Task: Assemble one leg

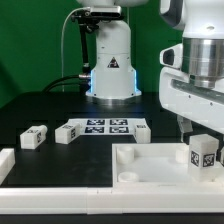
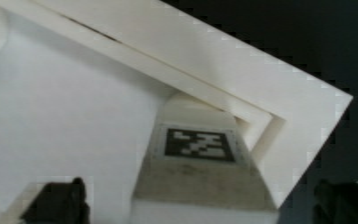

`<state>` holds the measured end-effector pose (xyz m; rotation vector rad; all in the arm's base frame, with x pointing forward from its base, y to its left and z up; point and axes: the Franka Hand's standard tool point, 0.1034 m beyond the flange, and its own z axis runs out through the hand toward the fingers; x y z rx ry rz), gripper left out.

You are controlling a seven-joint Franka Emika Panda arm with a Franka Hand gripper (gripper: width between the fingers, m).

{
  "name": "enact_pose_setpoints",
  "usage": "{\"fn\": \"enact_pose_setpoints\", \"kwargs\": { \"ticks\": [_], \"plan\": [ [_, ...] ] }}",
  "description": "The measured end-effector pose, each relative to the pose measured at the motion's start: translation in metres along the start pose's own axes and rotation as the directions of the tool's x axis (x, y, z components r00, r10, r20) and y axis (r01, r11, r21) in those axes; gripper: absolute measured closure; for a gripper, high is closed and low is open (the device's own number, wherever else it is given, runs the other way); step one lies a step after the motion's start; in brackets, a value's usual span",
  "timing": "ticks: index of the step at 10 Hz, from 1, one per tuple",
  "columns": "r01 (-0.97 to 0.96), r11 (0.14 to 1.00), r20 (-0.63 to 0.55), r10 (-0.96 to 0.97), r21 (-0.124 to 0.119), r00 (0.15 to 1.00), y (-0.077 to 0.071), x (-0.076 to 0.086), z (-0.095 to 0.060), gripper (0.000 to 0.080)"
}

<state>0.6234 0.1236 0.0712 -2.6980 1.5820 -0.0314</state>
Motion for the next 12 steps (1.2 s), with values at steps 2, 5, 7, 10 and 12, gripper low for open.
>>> {"fn": "enact_pose_setpoints", "kwargs": {
  "ticks": [2,5,7,10,12],
  "plan": [
    [0.300,0.954,-0.004,-0.300,0.008,0.954,-0.0001,-0.0028,0.0002,0.0151],
    [0.639,0.769,-0.007,-0.639,0.011,0.769,-0.0015,-0.0054,0.0005,0.0151],
    [0.774,0.633,-0.012,-0.774,0.009,0.633,-0.0017,-0.0044,0.0002,0.0151],
    [0.924,0.382,-0.015,-0.924,-0.010,0.382,-0.0005,-0.0003,0.0001,0.0151],
    [0.933,0.359,-0.014,-0.933,-0.014,0.359,-0.0001,0.0006,0.0003,0.0151]
  ]
}}
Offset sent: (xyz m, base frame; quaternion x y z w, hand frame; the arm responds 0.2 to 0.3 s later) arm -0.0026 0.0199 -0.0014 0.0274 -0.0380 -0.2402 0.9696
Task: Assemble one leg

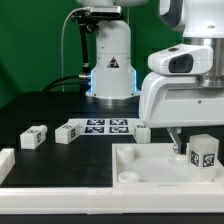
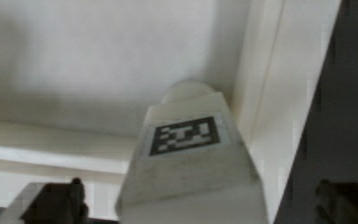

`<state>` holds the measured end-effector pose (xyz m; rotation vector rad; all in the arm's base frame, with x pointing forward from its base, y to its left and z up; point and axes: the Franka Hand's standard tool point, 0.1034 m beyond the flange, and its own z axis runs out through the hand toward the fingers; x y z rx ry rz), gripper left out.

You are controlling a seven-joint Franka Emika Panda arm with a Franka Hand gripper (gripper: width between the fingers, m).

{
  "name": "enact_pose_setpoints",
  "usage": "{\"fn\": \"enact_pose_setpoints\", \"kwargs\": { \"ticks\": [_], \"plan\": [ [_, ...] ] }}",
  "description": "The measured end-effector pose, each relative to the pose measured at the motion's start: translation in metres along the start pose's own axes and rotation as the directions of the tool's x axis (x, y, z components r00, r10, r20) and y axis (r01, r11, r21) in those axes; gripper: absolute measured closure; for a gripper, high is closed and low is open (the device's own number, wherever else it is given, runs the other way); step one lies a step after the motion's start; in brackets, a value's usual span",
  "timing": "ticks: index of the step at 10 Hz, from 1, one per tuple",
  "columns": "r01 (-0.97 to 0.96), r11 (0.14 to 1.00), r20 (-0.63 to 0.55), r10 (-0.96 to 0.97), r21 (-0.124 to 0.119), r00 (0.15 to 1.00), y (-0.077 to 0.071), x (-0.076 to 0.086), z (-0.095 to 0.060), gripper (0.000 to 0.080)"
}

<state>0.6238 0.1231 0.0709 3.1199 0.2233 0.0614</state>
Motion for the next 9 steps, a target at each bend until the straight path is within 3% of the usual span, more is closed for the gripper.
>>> {"fn": "enact_pose_setpoints", "kwargs": {
  "ticks": [3,5,6,7,9],
  "plan": [
    [-0.050,0.999,0.000,0.050,0.000,0.999,0.0001,0.0001,-0.0001,0.0509],
    [-0.078,0.997,0.000,0.078,0.002,0.997,-0.0001,0.0001,0.0000,0.0509],
    [-0.230,0.973,0.001,0.230,0.004,0.973,0.0002,0.0001,0.0001,0.0509],
    [-0.359,0.933,0.000,0.359,0.000,0.933,0.0002,0.0000,0.0001,0.0509],
    [-0.645,0.764,-0.007,0.645,-0.008,0.765,0.0012,0.0000,-0.0002,0.0508]
  ]
}}
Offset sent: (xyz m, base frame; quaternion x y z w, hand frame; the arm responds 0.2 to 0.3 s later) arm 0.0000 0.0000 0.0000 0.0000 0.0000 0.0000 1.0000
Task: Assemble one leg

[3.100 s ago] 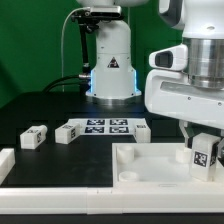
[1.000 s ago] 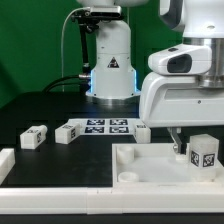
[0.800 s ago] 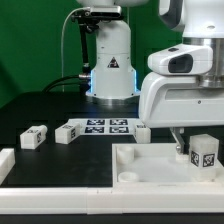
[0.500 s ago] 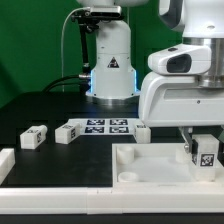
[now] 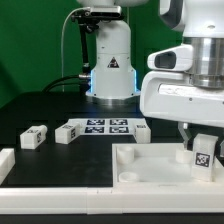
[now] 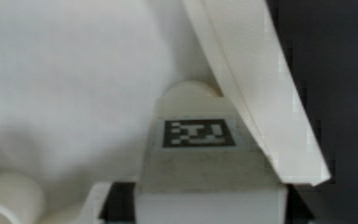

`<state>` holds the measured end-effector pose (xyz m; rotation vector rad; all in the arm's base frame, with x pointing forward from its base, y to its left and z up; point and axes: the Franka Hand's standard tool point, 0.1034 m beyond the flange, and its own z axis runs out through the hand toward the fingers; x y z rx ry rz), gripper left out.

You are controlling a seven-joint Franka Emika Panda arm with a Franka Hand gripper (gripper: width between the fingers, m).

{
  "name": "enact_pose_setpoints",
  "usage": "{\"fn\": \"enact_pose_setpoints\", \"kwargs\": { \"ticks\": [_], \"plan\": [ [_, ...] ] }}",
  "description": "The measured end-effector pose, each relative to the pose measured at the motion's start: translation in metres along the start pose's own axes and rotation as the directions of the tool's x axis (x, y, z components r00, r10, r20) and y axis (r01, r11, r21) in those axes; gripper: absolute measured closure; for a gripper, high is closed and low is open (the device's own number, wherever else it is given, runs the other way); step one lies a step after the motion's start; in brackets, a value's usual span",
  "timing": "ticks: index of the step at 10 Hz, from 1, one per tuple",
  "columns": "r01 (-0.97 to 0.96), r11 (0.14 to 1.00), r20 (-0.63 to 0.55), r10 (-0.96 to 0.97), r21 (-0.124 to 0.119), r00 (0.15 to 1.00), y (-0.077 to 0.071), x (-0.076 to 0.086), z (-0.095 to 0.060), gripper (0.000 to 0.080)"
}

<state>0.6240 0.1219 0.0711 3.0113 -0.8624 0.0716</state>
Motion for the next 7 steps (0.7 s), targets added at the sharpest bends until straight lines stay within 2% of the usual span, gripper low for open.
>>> {"fn": "enact_pose_setpoints", "kwargs": {
  "ticks": [1,3,5,6,7],
  "plan": [
    [-0.099,0.995,0.000,0.099,0.000,0.995,0.0002,0.0002,0.0000,0.0508],
    [-0.391,0.921,-0.006,0.391,-0.003,0.921,0.0004,0.0003,0.0000,0.0508],
    [-0.496,0.868,-0.009,0.496,-0.002,0.868,0.0005,0.0004,-0.0001,0.0508],
    [-0.481,0.877,-0.005,0.481,-0.001,0.877,-0.0001,-0.0001,0.0000,0.0508],
    [-0.458,0.889,-0.004,0.458,0.000,0.889,-0.0002,-0.0002,0.0000,0.0347]
  ]
}}
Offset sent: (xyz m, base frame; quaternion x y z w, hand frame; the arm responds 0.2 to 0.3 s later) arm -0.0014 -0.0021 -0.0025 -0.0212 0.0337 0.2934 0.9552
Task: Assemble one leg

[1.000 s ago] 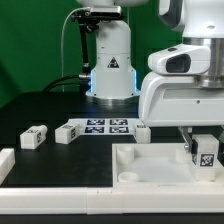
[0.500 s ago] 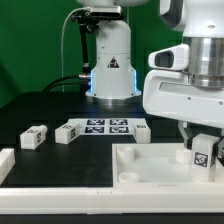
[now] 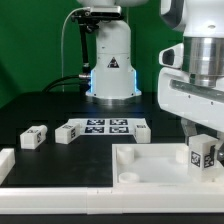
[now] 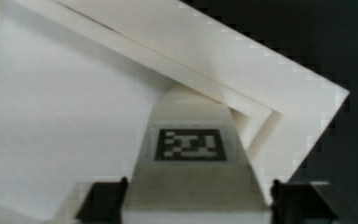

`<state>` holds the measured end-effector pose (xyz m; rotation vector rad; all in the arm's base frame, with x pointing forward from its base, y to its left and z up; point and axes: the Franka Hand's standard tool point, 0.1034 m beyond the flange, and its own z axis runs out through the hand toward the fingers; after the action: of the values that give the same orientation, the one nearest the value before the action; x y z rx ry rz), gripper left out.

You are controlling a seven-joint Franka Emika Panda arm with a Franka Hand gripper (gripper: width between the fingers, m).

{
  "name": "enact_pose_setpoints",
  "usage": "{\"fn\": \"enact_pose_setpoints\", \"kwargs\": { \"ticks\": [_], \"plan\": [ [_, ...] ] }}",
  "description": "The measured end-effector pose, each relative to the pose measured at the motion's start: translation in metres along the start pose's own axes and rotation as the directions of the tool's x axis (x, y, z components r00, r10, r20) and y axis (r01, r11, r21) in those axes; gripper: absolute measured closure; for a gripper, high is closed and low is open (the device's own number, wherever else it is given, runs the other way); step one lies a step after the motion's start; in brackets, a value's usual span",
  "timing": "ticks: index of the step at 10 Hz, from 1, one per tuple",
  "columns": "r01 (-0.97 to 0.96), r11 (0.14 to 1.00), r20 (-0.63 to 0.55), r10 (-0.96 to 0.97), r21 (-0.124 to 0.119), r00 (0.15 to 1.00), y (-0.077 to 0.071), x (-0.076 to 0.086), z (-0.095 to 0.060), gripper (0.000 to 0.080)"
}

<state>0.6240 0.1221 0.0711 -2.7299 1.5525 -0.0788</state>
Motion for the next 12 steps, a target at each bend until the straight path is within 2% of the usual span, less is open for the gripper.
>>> {"fn": "enact_pose_setpoints", "kwargs": {
  "ticks": [1,2,3,5,7,10,11,12],
  "plan": [
    [0.001,1.000,0.000,-0.001,0.000,1.000,-0.0002,-0.0006,0.0000,0.0209],
    [0.048,0.999,0.000,-0.048,0.000,0.999,-0.0003,-0.0019,0.0004,0.0209],
    [0.225,0.974,-0.001,-0.225,0.000,0.974,0.0004,-0.0019,0.0008,0.0161],
    [0.421,0.907,0.001,-0.421,0.001,0.907,0.0016,-0.0047,0.0014,0.0152],
    [0.639,0.769,0.002,-0.639,0.003,0.769,0.0010,-0.0074,0.0013,0.0151],
    [0.874,0.485,-0.005,-0.874,0.010,0.485,-0.0005,-0.0014,-0.0009,0.0151],
    [0.911,0.413,-0.006,-0.911,0.009,0.413,-0.0002,0.0004,-0.0011,0.0151],
    [0.960,0.279,-0.006,-0.960,-0.005,0.279,0.0005,0.0022,-0.0013,0.0151]
  ]
}}
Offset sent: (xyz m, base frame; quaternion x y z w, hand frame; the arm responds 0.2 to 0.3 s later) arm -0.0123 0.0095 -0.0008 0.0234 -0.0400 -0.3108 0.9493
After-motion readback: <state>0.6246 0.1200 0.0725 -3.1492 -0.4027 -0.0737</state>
